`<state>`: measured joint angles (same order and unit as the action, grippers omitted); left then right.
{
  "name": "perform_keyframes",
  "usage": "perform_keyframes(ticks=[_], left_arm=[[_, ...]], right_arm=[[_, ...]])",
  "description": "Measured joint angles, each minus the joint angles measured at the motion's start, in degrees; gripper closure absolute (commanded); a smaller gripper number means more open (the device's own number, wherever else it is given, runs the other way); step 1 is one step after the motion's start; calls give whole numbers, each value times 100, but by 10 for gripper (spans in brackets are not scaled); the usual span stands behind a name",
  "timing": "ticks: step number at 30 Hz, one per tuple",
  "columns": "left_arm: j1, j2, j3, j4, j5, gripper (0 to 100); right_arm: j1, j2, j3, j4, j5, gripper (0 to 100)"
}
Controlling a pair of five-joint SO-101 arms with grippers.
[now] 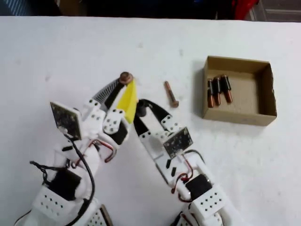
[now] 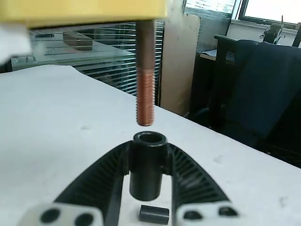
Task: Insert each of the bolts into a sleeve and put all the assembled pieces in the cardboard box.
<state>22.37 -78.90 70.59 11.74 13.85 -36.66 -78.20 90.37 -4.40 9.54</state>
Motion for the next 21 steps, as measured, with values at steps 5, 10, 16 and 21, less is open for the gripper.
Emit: perform_keyframes(ticks=[5,10,16,21], left_arm=[[0,0,53,-132,0,976],[53,0,53,-141,9,976],[387,0,53,-141,9,976],[404,0,53,-70,9,976]], right_arm=[[0,-255,0,281,0,981],[0,-273,0,281,0,981],[0,-273,0,281,0,981],[0,-273,0,281,0,981]])
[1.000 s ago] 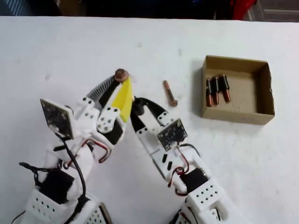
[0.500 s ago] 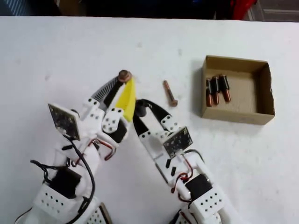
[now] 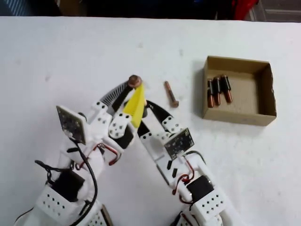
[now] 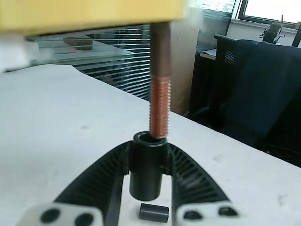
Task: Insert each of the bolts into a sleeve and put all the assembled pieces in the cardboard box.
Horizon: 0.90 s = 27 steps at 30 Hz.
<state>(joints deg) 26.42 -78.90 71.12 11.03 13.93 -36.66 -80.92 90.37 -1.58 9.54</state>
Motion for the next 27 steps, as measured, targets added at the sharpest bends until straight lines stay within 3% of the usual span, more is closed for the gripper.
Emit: perform_keyframes(ticks=[27], left_arm=[[-149,0,369,9,0,976]], right_arm=[[0,-18,0,158,0,981]])
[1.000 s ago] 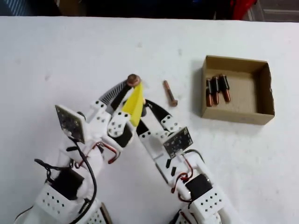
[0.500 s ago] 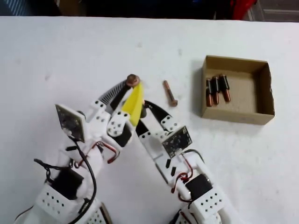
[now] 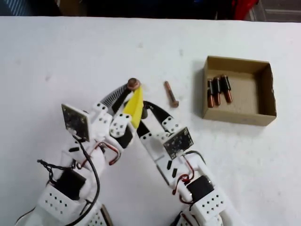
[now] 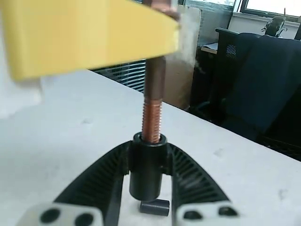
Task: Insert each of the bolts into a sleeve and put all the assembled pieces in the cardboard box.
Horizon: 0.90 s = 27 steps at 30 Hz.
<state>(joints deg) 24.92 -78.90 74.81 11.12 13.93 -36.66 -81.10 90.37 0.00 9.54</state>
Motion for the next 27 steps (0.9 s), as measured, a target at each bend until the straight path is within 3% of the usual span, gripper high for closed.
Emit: perform_keyframes(ticks=[27], left_arm=[[9,0,158,536,0,976]], right_arm=[[-26,0,70,18,264,981]])
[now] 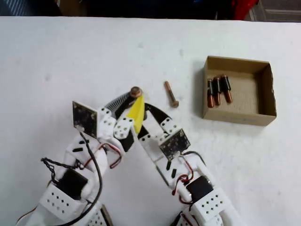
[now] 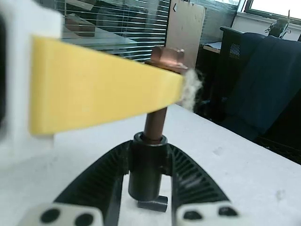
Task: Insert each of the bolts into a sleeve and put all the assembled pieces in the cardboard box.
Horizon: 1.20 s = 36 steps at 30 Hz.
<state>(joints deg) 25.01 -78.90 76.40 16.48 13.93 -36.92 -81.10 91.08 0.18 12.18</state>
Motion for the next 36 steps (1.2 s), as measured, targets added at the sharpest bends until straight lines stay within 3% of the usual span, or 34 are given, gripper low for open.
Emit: perform_keyframes(ticks=[36], left_arm=[[-18,-114,360,-44,-255,976]], right_arm=[[62,18,18,35,0,981]])
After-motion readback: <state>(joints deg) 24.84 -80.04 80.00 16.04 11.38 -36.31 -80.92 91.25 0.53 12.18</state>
